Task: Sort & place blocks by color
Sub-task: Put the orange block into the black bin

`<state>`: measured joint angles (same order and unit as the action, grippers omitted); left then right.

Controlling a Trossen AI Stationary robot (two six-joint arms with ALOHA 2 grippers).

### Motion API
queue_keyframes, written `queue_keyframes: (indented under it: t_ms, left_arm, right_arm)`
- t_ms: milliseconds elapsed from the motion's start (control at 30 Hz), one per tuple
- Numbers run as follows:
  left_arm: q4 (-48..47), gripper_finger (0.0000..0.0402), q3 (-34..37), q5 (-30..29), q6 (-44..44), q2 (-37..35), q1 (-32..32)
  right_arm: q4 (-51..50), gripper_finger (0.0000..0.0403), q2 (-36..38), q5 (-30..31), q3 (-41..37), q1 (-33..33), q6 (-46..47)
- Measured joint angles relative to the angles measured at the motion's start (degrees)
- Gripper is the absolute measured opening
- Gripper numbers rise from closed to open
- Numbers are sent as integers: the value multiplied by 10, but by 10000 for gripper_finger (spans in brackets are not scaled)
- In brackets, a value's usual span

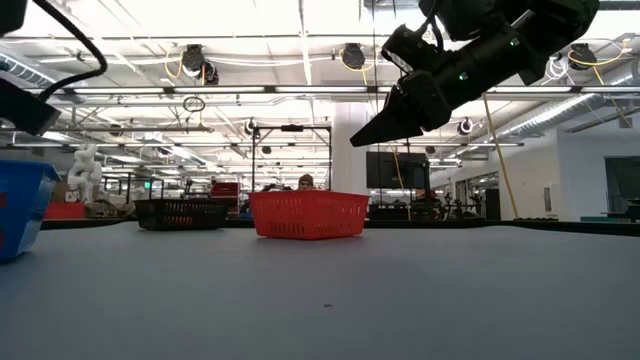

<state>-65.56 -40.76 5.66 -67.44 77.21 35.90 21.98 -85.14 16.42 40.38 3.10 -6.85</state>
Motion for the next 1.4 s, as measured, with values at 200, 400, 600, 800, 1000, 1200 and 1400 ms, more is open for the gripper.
queue_keyframes:
  t_ms: [200, 400, 600, 800, 1000, 1200, 1400]
  left_arm:
    - [-21, 230, -39, -48, 48, 0, -24]
    - [-81, 230, -115, -216, 98, 0, -71]
    - [53, 230, -137, -315, 252, 0, -142]
    - [289, 230, -123, -318, 424, 0, -195]
    - [444, 230, -122, -315, 538, 0, -217]
    - [559, 230, -99, -295, 597, 5, -236]
    - [756, 230, -8, -204, 618, 5, -273]
  right_arm:
    - [0, 256, 0, 0, 0, 0, 0]
    - [0, 256, 0, 0, 0, 0, -1]
    - [-1, 255, 7, 12, 0, 0, -2]
    - [-46, 255, 75, 46, 0, 10, 0]
    - [-201, 255, 177, 46, 0, 44, 65]
    - [-398, 239, 234, 43, 37, 123, 169]
    - [-517, 218, 216, 3, 97, 195, 298]
